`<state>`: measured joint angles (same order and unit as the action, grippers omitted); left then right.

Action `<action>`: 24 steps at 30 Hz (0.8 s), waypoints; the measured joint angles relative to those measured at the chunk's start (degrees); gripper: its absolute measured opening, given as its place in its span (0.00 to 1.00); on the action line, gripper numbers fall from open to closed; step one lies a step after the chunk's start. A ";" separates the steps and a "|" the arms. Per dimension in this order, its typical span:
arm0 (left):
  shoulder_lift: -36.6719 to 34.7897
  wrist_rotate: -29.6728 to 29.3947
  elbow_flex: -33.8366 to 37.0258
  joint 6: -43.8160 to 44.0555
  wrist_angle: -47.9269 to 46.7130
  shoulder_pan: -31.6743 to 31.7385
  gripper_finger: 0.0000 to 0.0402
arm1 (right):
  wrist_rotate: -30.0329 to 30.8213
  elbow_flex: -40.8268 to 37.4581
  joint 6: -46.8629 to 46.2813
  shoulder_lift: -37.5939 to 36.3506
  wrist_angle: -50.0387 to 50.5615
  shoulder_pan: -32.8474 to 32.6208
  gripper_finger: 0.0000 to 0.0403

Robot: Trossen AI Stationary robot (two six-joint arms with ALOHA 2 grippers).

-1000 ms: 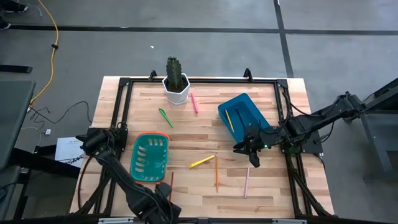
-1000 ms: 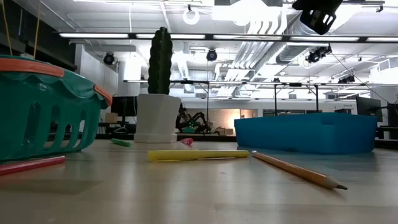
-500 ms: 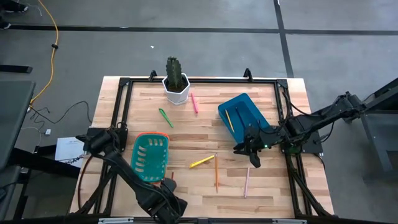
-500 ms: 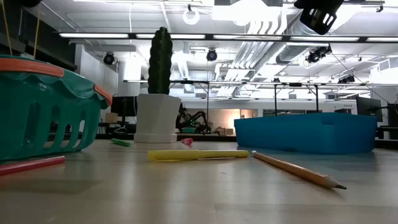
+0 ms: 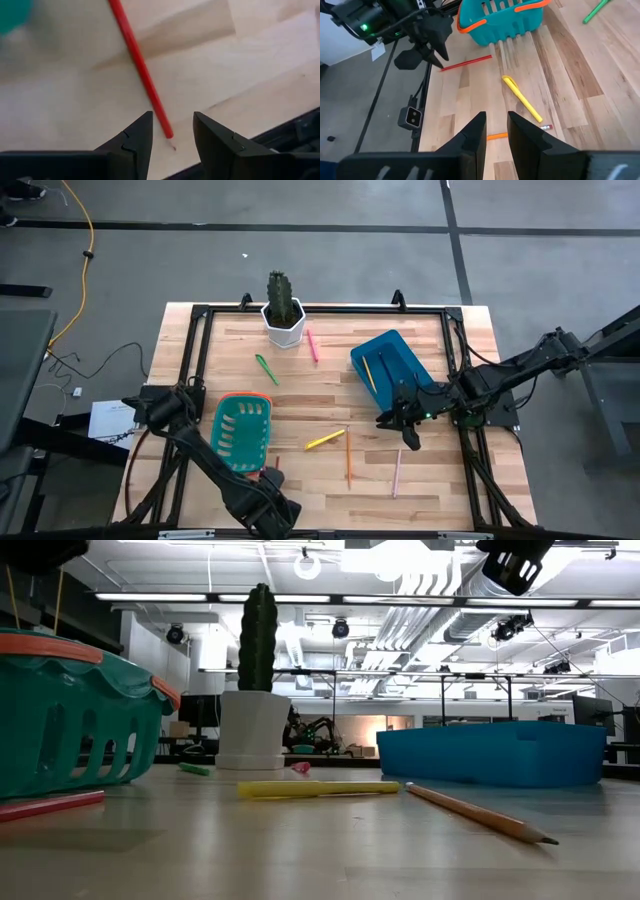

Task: Sort pens & pencils
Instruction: Put the red pencil into the blue bin

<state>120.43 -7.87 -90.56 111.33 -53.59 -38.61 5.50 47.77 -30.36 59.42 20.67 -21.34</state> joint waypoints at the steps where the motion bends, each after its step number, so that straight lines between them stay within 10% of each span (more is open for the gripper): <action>1: 0.17 0.13 0.09 0.02 -0.29 0.00 0.32 | -0.01 0.00 0.02 0.00 0.05 0.00 0.17; 24: 0.71 0.19 0.09 0.00 -3.17 0.13 0.32 | -0.16 0.00 0.85 0.02 0.21 0.00 0.17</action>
<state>121.14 -7.68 -90.48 111.33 -56.76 -38.48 5.34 47.77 -29.52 59.44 20.88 -21.34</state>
